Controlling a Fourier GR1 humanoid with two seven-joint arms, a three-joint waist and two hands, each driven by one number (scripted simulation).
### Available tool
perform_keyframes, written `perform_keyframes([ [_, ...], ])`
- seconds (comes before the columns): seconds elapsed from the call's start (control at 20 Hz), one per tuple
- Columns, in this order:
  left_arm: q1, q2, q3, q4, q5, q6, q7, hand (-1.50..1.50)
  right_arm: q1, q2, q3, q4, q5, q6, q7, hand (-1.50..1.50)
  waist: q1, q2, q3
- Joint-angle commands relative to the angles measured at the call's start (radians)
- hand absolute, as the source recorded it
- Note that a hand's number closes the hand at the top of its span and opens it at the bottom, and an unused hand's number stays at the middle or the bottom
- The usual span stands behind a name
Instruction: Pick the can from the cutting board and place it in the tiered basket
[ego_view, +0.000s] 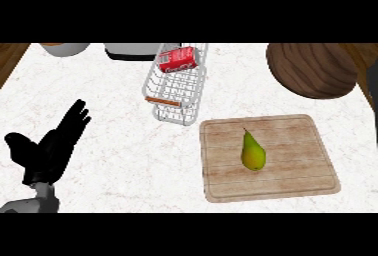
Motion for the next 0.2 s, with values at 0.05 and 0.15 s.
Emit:
perform_keyframes([
  [0.05, -0.038, -0.021, -0.006, 0.044, -0.020, 0.009, -0.022, 0.00, 0.117, -0.123, -0.086, -0.089, -0.096, 0.152, 0.003, -1.50, -0.004, 0.001, 0.000],
  [0.15, 0.004, 0.051, 0.039, -0.119, 0.046, -0.030, 0.111, 0.00, 0.153, -0.169, -0.105, -0.086, -0.103, 0.197, -0.011, -1.50, 0.007, -0.001, 0.001],
])
